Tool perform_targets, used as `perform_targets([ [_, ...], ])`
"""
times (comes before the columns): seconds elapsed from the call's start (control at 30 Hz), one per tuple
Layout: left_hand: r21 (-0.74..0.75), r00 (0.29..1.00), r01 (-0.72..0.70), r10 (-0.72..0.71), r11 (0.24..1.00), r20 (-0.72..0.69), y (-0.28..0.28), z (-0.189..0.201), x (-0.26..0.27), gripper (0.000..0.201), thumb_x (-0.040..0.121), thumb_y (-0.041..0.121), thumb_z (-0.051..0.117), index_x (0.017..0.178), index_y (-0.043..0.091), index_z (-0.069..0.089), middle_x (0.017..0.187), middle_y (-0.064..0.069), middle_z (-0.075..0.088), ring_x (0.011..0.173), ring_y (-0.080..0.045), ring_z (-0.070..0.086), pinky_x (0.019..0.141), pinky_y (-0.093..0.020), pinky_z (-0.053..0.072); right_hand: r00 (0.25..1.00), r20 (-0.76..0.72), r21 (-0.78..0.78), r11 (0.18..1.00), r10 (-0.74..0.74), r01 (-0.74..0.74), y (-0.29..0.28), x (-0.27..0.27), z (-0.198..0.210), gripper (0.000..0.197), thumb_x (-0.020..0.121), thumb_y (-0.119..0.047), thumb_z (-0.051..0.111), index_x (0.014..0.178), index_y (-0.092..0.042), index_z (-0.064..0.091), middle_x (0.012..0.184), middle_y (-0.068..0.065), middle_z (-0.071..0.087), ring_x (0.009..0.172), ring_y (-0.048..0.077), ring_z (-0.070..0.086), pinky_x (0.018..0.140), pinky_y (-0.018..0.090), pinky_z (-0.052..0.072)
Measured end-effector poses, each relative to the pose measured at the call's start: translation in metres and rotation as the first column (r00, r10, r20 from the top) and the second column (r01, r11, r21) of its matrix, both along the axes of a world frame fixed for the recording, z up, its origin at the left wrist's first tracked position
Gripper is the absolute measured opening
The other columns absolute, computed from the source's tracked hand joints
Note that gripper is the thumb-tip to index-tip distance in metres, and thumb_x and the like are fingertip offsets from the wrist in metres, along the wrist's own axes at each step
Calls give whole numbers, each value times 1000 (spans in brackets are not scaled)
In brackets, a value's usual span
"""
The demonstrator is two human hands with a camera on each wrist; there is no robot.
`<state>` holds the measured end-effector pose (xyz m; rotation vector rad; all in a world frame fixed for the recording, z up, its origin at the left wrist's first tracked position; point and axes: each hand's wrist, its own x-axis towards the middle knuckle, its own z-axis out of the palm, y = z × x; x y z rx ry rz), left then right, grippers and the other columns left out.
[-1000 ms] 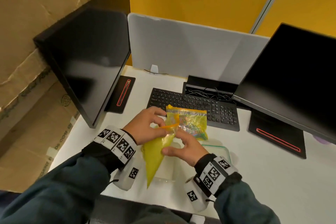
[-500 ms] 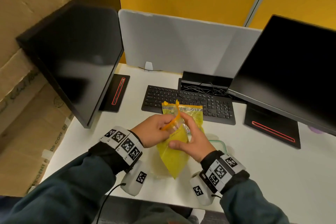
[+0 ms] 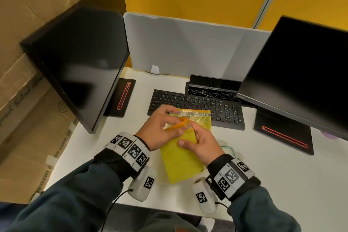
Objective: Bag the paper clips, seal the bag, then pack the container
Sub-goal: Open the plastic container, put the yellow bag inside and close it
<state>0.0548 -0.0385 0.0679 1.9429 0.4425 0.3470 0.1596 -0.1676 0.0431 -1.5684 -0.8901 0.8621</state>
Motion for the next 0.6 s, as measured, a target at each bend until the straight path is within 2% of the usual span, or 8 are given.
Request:
perform_targets([
  [0.07,74,999,-15,17,997,-33,4,4,-1,19,69,16,76,70,32,67,121,13,48,115,-8,45,99,-22,32,992,-120,-10,1000,25,-27,-2,0,-4,30,78,5,65,96,-18,63,82,-3,74,75,8,69,72,24,56],
  [0.1,69,998,21,-17,997,-57,6,4,-2,15,69,16,75,68,29,67,116,12,55,109,-3,49,98,-21,33,990,-141,-26,999,32,-36,-4,0,-7,27,82,11,59,91,-14,64,74,-4,74,68,7,69,66,21,56],
  [0.17,-31,989,113,-116,993,-97,9,2,-2,5,71,17,72,72,19,68,90,8,64,84,6,57,82,-13,40,986,-159,-68,996,45,-56,-6,1,-9,26,84,13,54,84,-12,65,67,-5,74,62,5,69,61,19,55],
  [0.23,-124,987,131,-141,984,-76,8,0,-2,12,68,18,69,79,14,66,78,3,61,72,0,56,71,-12,44,983,-173,-97,992,58,-76,-9,2,-10,24,85,10,54,85,-11,65,67,-5,74,62,6,69,60,20,55],
  [0.33,-110,997,14,-22,994,-73,10,-6,-3,27,68,10,69,81,29,55,83,-2,55,71,-14,52,68,-27,46,983,-184,-179,983,16,-49,-12,6,-15,23,88,6,54,80,-12,64,61,-6,72,56,4,67,55,18,54],
  [0.43,-117,983,-85,64,989,-172,10,-9,-6,47,71,-1,70,91,34,45,76,0,52,68,-17,52,67,-34,47,991,-124,-244,969,-60,28,-16,8,-20,24,88,1,56,70,-14,63,58,-4,67,50,7,61,49,16,50],
  [0.5,-49,962,-118,102,992,-252,9,-13,-8,43,71,3,71,96,28,47,71,3,52,65,-16,52,64,-28,45,988,-47,-270,954,-148,130,-16,10,-19,16,86,-5,62,72,-11,64,62,1,62,47,9,54,42,16,46],
  [0.6,156,927,-185,225,970,-301,7,-16,-11,18,79,16,64,91,18,51,74,1,53,74,-21,53,58,-26,40,964,-149,-324,932,-220,163,-16,15,-16,10,81,-13,69,85,-4,66,65,2,63,36,7,50,36,17,46],
])
